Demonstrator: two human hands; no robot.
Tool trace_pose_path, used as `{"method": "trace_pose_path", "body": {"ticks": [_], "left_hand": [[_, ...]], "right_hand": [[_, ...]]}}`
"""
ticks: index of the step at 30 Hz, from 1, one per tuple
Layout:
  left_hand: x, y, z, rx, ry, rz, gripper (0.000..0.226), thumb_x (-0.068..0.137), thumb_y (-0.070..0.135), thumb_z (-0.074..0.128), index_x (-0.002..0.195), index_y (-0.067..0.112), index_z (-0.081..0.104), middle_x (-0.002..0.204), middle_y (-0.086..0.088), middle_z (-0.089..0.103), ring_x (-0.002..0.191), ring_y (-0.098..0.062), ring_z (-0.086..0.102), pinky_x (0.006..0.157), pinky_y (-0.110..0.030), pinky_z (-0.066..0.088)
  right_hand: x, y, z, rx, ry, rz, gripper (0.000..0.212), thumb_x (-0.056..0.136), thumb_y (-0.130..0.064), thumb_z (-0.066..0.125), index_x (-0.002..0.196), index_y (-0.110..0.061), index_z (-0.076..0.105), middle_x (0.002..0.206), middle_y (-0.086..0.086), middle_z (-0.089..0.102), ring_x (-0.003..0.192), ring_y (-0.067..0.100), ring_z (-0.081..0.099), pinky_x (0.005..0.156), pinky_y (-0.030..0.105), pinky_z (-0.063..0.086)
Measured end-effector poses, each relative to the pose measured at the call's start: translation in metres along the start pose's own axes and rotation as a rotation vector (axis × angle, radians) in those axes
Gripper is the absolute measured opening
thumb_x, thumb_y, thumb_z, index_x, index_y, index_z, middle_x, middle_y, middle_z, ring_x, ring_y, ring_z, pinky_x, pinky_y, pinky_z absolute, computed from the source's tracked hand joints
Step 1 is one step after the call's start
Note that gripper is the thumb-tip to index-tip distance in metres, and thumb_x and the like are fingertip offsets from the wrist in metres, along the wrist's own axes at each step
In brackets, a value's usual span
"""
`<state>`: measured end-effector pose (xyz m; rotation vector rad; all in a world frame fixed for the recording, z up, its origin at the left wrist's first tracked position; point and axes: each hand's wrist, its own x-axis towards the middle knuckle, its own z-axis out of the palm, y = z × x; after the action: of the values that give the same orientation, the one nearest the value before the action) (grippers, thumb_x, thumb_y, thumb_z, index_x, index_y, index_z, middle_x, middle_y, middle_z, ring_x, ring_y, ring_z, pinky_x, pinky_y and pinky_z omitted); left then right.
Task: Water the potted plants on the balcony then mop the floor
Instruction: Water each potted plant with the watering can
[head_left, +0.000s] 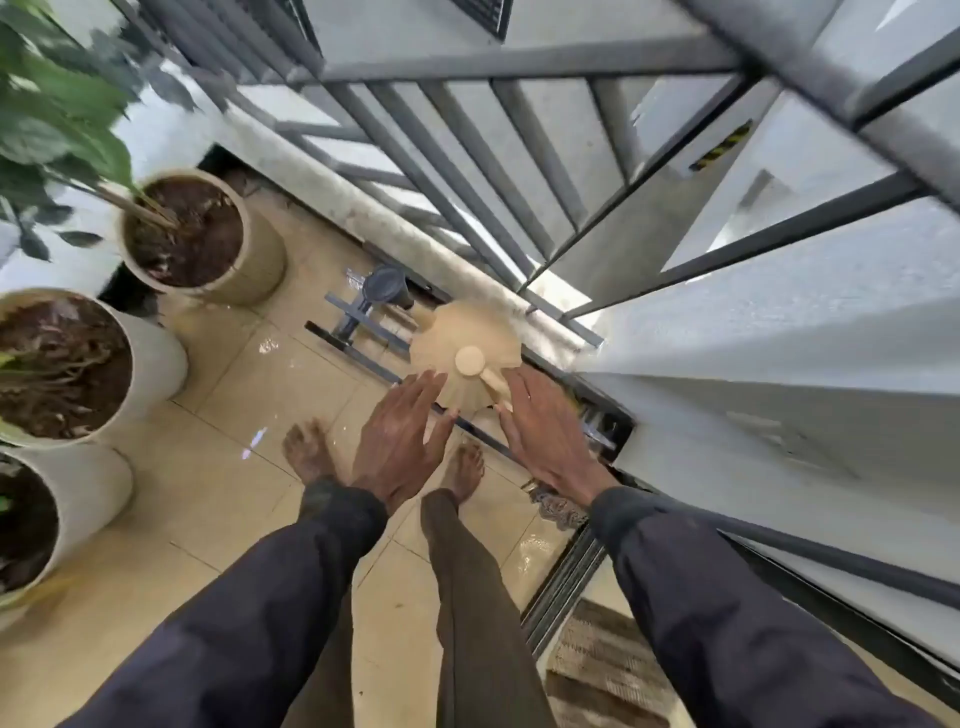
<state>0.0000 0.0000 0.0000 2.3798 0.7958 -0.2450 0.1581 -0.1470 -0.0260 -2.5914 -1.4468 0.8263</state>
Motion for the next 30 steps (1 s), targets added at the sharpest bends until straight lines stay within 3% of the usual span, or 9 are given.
{"method": "trace_pose_path", "body": {"ticks": [2, 6, 11, 15, 18, 19, 22, 25, 30], "left_hand": [[0.01, -0.011, 0.022, -0.13, -0.063, -0.071, 0.05, 0.107, 0.04, 0.047, 0.151, 0.017, 0.046, 0.156, -0.006, 0.049, 0.146, -0.026, 0.043, 0.118, -0.044, 0.038], [0.029, -0.034, 0.063, -0.228, -0.112, -0.174, 0.049, 0.107, 0.044, 0.041, 0.148, 0.02, 0.05, 0.147, -0.006, 0.059, 0.133, -0.028, 0.055, 0.107, -0.046, 0.048], [0.037, -0.067, 0.109, -0.341, -0.024, -0.25, 0.039, 0.107, 0.04, 0.045, 0.137, 0.021, 0.062, 0.133, 0.001, 0.069, 0.117, -0.021, 0.067, 0.095, -0.041, 0.057], [0.019, -0.081, 0.137, -0.355, -0.009, -0.293, 0.037, 0.108, 0.043, 0.042, 0.134, 0.026, 0.061, 0.128, 0.004, 0.071, 0.112, -0.015, 0.069, 0.092, -0.037, 0.059], [0.004, -0.092, 0.147, -0.369, -0.058, -0.332, 0.042, 0.108, 0.046, 0.038, 0.135, 0.024, 0.06, 0.128, 0.0, 0.071, 0.113, -0.016, 0.069, 0.094, -0.041, 0.059], [0.0, -0.097, 0.151, -0.375, -0.062, -0.334, 0.043, 0.108, 0.046, 0.037, 0.136, 0.023, 0.06, 0.128, 0.0, 0.071, 0.113, -0.017, 0.069, 0.094, -0.042, 0.059], [-0.01, -0.106, 0.151, -0.403, -0.051, -0.352, 0.043, 0.108, 0.044, 0.038, 0.135, 0.02, 0.061, 0.126, -0.003, 0.072, 0.112, -0.018, 0.069, 0.094, -0.044, 0.059], [-0.016, -0.115, 0.146, -0.444, -0.027, -0.364, 0.046, 0.107, 0.045, 0.039, 0.133, 0.016, 0.064, 0.122, -0.004, 0.074, 0.11, -0.018, 0.07, 0.095, -0.043, 0.058], [-0.018, -0.137, 0.132, -0.52, 0.002, -0.393, 0.045, 0.106, 0.045, 0.043, 0.13, 0.015, 0.066, 0.117, -0.003, 0.075, 0.109, -0.017, 0.069, 0.094, -0.041, 0.057]], "right_hand": [[0.017, 0.009, 0.019, 0.011, -0.038, 0.014, 0.048, 0.111, -0.03, 0.047, 0.151, -0.005, 0.048, 0.148, 0.018, 0.056, 0.132, 0.033, 0.056, 0.107, 0.049, 0.049], [0.048, 0.029, 0.057, 0.051, -0.066, 0.105, 0.043, 0.107, -0.024, 0.055, 0.143, -0.001, 0.055, 0.135, 0.022, 0.064, 0.118, 0.039, 0.063, 0.097, 0.051, 0.054], [0.085, 0.061, 0.106, 0.269, -0.276, 0.255, 0.034, 0.105, -0.027, 0.061, 0.128, -0.002, 0.062, 0.126, 0.019, 0.067, 0.114, 0.037, 0.064, 0.094, 0.052, 0.055], [0.101, 0.074, 0.136, 0.379, -0.381, 0.283, 0.033, 0.101, -0.026, 0.07, 0.123, -0.002, 0.067, 0.122, 0.013, 0.067, 0.11, 0.028, 0.064, 0.093, 0.036, 0.054], [0.113, 0.071, 0.144, 0.564, -0.33, 0.331, 0.019, 0.101, -0.031, 0.073, 0.088, -0.018, 0.069, 0.088, -0.006, 0.068, 0.076, 0.001, 0.061, 0.062, 0.01, 0.044], [0.117, 0.068, 0.146, 0.613, -0.299, 0.348, 0.027, 0.1, -0.032, 0.075, 0.077, -0.024, 0.063, 0.076, -0.016, 0.064, 0.064, -0.009, 0.055, 0.055, 0.008, 0.04], [0.116, 0.051, 0.154, 0.711, -0.171, 0.397, 0.047, 0.097, -0.032, 0.079, 0.06, -0.031, 0.049, 0.046, -0.026, 0.053, 0.043, -0.009, 0.049, 0.044, 0.006, 0.034], [0.116, 0.029, 0.16, 0.772, -0.023, 0.372, 0.045, 0.095, -0.035, 0.081, 0.061, -0.036, 0.051, 0.047, -0.025, 0.052, 0.045, -0.01, 0.05, 0.047, 0.006, 0.036], [0.115, 0.001, 0.153, 0.694, 0.039, 0.335, 0.047, 0.093, -0.051, 0.079, 0.058, -0.031, 0.055, 0.054, -0.017, 0.051, 0.042, -0.003, 0.047, 0.047, 0.012, 0.034]]}}
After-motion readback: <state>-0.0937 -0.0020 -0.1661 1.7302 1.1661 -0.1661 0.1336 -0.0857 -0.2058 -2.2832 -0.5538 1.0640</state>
